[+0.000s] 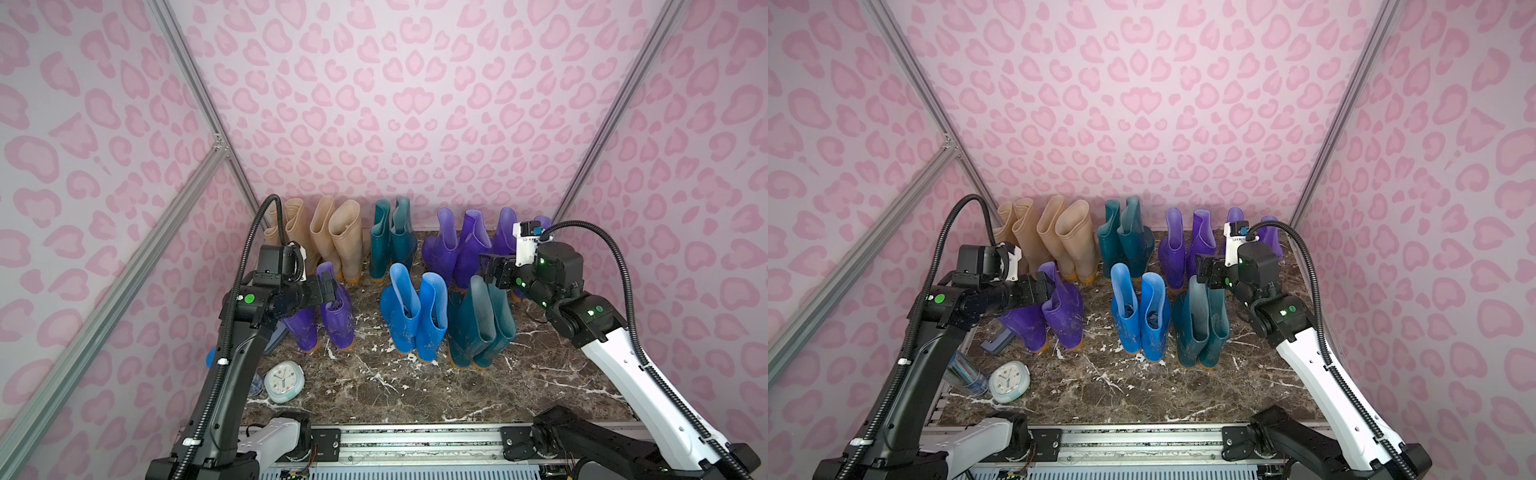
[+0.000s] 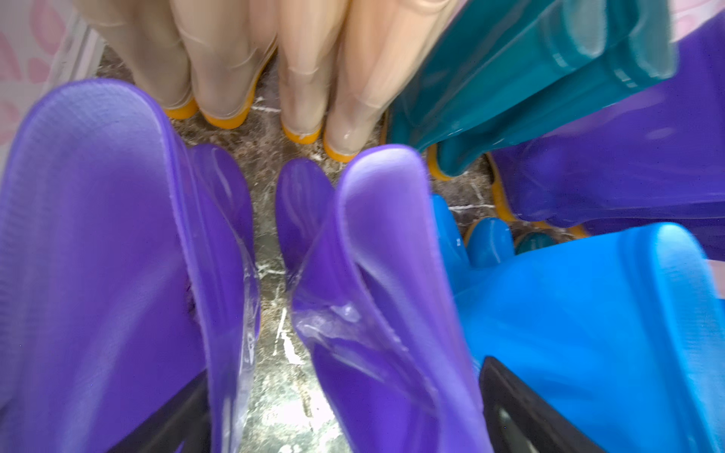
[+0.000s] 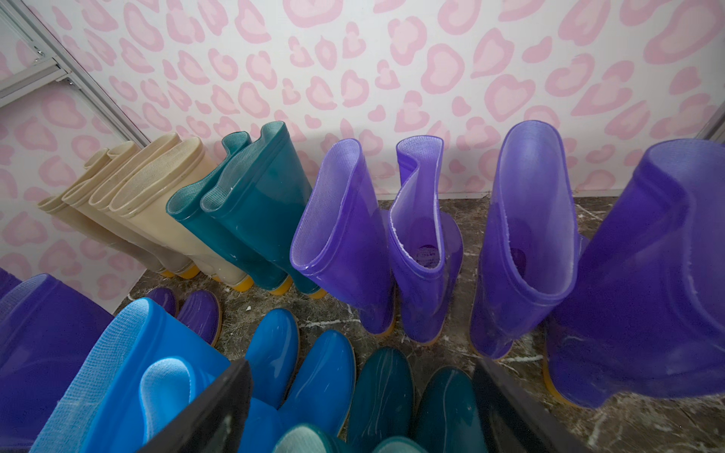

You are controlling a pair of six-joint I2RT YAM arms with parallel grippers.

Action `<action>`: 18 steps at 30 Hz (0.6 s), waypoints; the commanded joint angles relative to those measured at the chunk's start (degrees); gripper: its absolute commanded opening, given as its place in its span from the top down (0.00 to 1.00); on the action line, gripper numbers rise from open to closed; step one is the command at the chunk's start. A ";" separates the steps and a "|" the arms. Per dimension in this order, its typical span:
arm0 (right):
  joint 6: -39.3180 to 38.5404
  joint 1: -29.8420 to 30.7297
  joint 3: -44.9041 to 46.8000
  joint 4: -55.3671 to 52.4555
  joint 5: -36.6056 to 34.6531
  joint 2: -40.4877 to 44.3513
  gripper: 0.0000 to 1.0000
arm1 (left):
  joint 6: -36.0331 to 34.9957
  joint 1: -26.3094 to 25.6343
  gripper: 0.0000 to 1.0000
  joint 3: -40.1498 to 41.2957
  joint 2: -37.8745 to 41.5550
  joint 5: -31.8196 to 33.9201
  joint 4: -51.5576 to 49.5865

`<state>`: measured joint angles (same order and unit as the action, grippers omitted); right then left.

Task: Match and arrange rain boots in pairs
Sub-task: Adjust a pair of rain boots at the center of the board.

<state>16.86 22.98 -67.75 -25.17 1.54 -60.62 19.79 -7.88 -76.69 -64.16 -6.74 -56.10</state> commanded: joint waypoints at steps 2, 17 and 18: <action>-0.78 0.04 0.28 0.77 -0.22 0.06 0.11 | 0.60 0.03 0.01 1.37 0.50 -2.48 2.64; -0.68 0.04 0.08 0.98 0.39 -0.11 0.11 | -0.35 0.06 0.19 3.97 1.88 3.60 -0.13; -0.68 0.04 0.04 0.86 0.39 -0.11 0.11 | -0.28 0.07 0.23 4.24 1.85 3.15 0.13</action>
<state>16.32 22.98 -67.70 -25.15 1.56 -60.62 19.75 -7.88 -73.01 -62.39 -3.05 -55.77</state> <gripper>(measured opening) 0.894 0.800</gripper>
